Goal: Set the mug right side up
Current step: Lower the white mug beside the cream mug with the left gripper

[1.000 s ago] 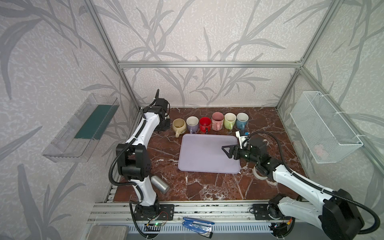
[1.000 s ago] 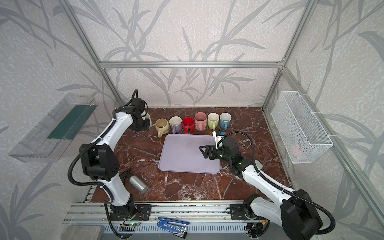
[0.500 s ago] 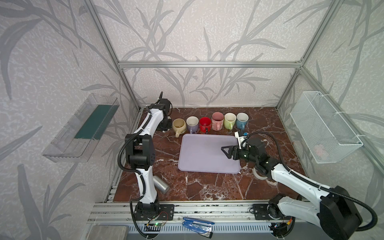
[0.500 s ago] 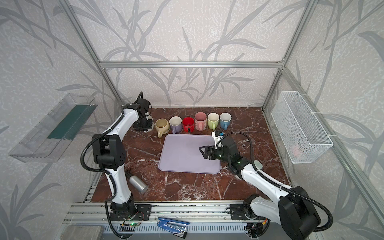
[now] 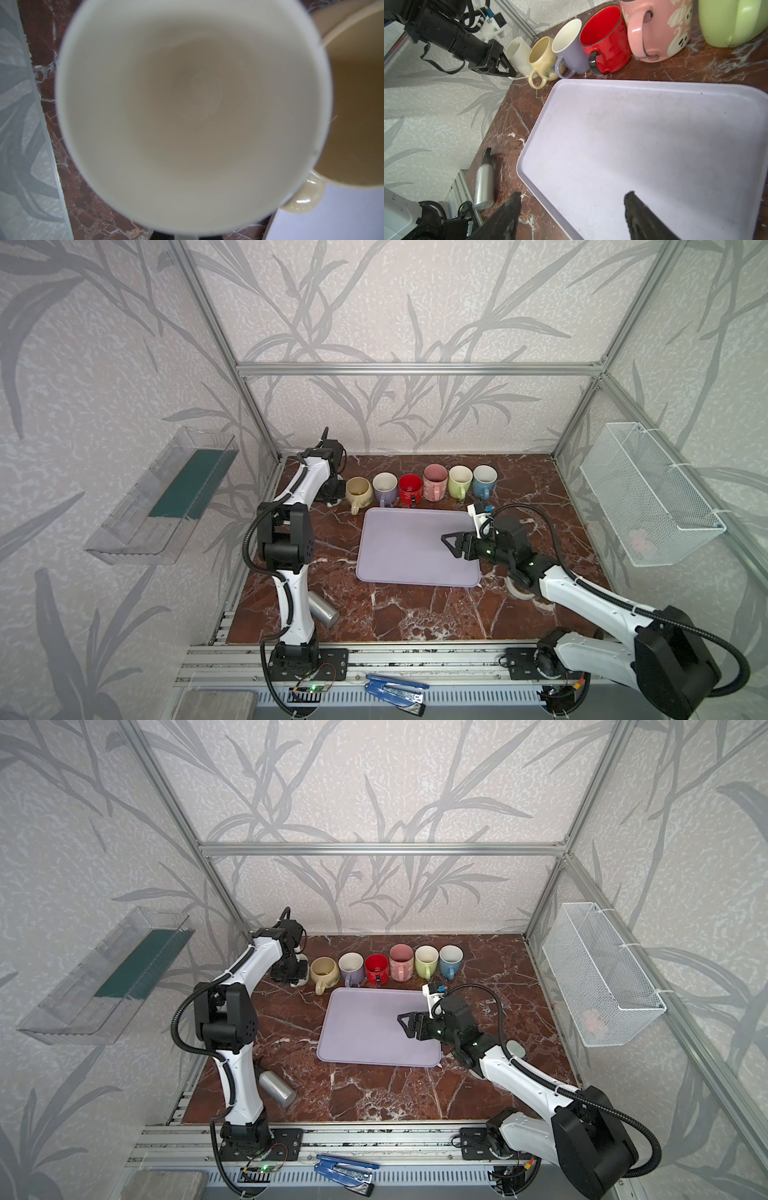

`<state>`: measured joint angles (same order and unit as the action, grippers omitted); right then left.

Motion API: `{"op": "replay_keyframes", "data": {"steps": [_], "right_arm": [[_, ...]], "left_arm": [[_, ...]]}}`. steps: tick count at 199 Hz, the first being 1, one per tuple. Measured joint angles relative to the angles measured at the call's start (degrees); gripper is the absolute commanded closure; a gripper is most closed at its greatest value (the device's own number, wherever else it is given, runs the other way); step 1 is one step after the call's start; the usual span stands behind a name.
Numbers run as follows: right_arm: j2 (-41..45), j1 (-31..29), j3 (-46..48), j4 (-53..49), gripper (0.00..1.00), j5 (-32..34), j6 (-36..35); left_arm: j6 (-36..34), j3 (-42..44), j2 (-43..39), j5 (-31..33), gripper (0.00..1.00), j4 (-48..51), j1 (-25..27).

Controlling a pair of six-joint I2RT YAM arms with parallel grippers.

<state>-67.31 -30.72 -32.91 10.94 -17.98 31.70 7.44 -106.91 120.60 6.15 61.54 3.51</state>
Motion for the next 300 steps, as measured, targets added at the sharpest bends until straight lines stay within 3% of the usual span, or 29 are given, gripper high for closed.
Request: {"op": "replay_keyframes", "data": {"steps": [137,192,300], "right_arm": [[-1.99,0.0,0.0,1.25,0.22,-0.04,0.07],[-1.99,-0.04,0.0,1.25,0.22,-0.04,0.07],[-1.99,-0.04,0.0,1.25,0.22,-0.04,0.07]], "left_arm": [[0.04,-0.26,0.81,-0.35,1.0,-1.49,-0.24],[0.15,-0.07,0.81,-0.39,0.95,-2.82,-0.24],[1.49,1.03,0.81,-1.09,0.73,-5.42,-0.63]]}}
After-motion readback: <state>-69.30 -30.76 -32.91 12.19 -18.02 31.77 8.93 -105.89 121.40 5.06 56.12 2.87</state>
